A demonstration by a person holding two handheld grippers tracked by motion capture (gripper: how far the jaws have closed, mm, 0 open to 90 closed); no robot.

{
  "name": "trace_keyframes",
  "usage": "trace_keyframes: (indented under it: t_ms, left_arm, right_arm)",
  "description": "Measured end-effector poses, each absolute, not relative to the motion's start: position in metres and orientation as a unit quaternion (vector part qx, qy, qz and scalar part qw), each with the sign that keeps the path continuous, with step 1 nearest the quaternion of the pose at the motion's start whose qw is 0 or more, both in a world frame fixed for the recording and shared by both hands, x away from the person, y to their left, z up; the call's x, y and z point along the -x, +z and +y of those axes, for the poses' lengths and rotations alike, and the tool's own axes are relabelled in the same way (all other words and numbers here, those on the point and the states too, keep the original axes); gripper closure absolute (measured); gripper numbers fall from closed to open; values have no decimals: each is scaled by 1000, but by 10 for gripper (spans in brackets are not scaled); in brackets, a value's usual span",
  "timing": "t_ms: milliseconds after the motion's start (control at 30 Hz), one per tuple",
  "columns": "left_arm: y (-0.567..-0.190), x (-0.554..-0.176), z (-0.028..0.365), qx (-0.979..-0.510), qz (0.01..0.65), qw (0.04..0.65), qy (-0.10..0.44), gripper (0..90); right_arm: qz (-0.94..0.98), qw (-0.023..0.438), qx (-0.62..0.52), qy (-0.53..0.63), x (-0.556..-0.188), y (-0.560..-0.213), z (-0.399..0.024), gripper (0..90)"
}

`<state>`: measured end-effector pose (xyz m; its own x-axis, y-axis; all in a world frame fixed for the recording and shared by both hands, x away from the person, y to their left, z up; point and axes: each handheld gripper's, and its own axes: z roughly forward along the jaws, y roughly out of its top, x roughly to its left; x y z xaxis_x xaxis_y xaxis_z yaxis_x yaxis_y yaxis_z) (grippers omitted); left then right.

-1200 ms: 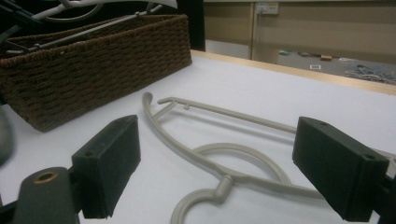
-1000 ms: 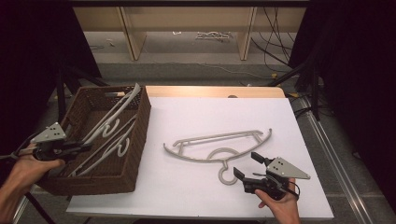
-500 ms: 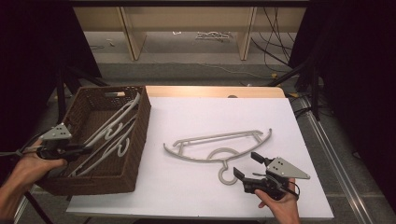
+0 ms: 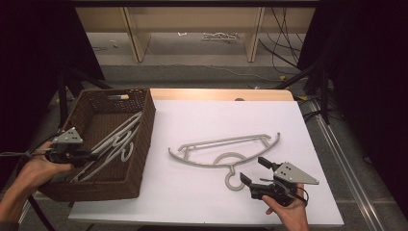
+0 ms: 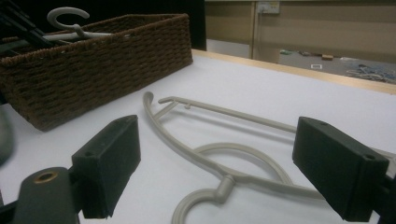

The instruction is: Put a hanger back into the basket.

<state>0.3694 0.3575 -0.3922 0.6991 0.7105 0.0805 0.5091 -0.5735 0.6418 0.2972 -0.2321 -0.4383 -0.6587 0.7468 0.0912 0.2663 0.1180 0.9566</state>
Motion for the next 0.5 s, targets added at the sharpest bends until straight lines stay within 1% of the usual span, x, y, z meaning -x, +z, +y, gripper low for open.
trace_keyframes:
  t_ms: [67, 133, 167, 233, 267, 333, 367, 400, 433, 467, 500]
  left_arm:
    - [-391, -372, 360, -876, 339, 298, 172, 812]
    - [-392, -371, 358, -869, 358, 301, 158, 802]
    - [-392, -372, 359, -873, 350, 298, 160, 786]
    - [-391, -375, 360, -883, 344, 276, 160, 769]
    - [-390, -374, 361, -892, 341, 261, 143, 771]
    - [-391, -374, 361, -880, 356, 277, 150, 761]
    - [-390, -374, 361, -872, 370, 283, 148, 735]
    - [-388, -374, 363, -871, 370, 285, 150, 718]
    - [-387, -375, 364, -868, 366, 293, 163, 702]
    - [-385, -373, 363, -863, 373, 299, 162, 677]
    - [-383, -371, 362, -855, 388, 303, 162, 636]
  right_arm:
    - [716, 213, -354, 562, -297, -438, -232, 162]
    - [715, 215, -355, 563, -297, -437, -232, 162]
    - [715, 212, -356, 563, -297, -437, -232, 162]
    - [716, 209, -355, 564, -297, -438, -232, 162]
    - [714, 209, -355, 567, -297, -438, -232, 162]
    - [715, 212, -353, 566, -297, -437, -232, 162]
    - [716, 215, -355, 562, -297, -437, -232, 162]
    - [716, 214, -354, 562, -297, -438, -232, 162]
    - [714, 210, -355, 565, -297, -438, -232, 162]
    - [714, 210, -355, 566, -297, -438, -232, 162]
    - [717, 210, -358, 560, -296, -437, -233, 162]
